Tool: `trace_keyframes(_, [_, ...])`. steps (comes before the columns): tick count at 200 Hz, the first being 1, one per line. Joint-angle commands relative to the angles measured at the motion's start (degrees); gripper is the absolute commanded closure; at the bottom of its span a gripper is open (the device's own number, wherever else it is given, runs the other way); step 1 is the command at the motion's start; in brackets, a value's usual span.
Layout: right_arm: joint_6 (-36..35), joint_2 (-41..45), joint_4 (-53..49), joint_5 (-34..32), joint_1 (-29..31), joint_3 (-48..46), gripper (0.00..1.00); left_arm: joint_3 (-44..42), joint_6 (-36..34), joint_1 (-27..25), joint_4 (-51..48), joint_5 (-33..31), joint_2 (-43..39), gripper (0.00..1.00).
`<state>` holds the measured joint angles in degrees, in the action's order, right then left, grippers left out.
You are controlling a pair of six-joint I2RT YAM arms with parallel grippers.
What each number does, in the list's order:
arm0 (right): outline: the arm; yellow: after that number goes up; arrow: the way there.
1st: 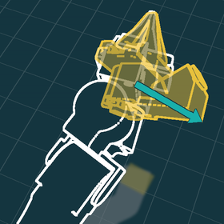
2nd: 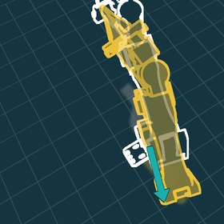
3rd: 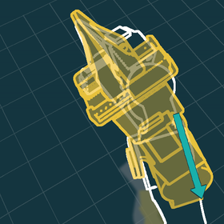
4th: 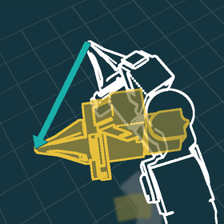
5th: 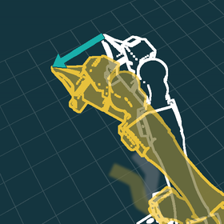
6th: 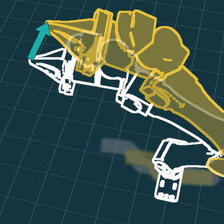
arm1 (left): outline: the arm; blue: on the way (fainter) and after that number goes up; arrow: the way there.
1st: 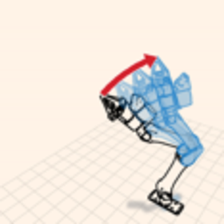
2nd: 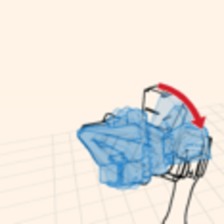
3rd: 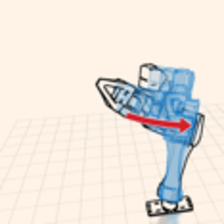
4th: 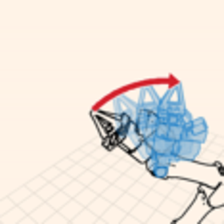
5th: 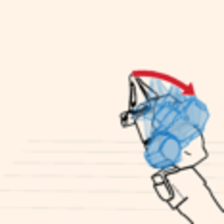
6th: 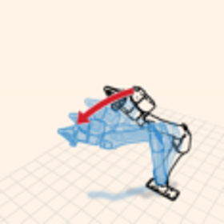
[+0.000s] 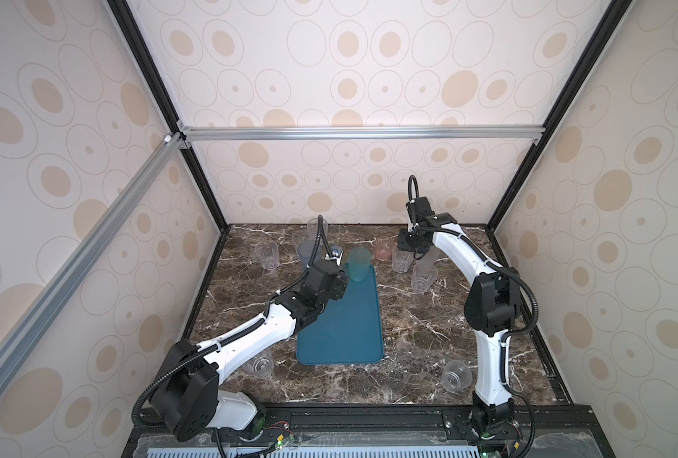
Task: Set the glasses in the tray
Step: 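Move the right gripper to the pink glass and close on it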
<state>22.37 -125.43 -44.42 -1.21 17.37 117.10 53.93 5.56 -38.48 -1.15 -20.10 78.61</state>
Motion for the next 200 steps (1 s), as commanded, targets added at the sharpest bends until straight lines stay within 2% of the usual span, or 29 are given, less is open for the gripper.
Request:
trace_keyframes(1, [-3.4, -3.6, 3.6, -1.0, 0.5, 3.6, 0.57, -0.3, 1.2, 0.5, -1.0, 0.6, -1.6, 0.22])
trace_keyframes(57, [-9.6, -9.9, 3.9, -3.0, 0.5, 11.1, 0.56, -1.2, 3.0, 0.7, -1.9, 1.3, -1.7, 0.23])
trace_keyframes(110, [-12.9, -18.3, 1.0, -1.1, 0.5, 21.0, 0.56, -0.9, 4.2, 0.6, -3.3, 2.2, -1.2, 0.24])
trace_keyframes(166, [-13.7, -20.5, 1.2, 0.3, 0.5, 22.4, 0.62, -1.6, 4.3, 0.6, -4.1, 1.5, -2.2, 0.24])
trace_keyframes(200, [-13.9, -21.2, 1.3, 0.6, 0.5, 22.6, 0.72, -1.6, 4.8, 0.7, -4.3, 1.8, -2.2, 0.24])
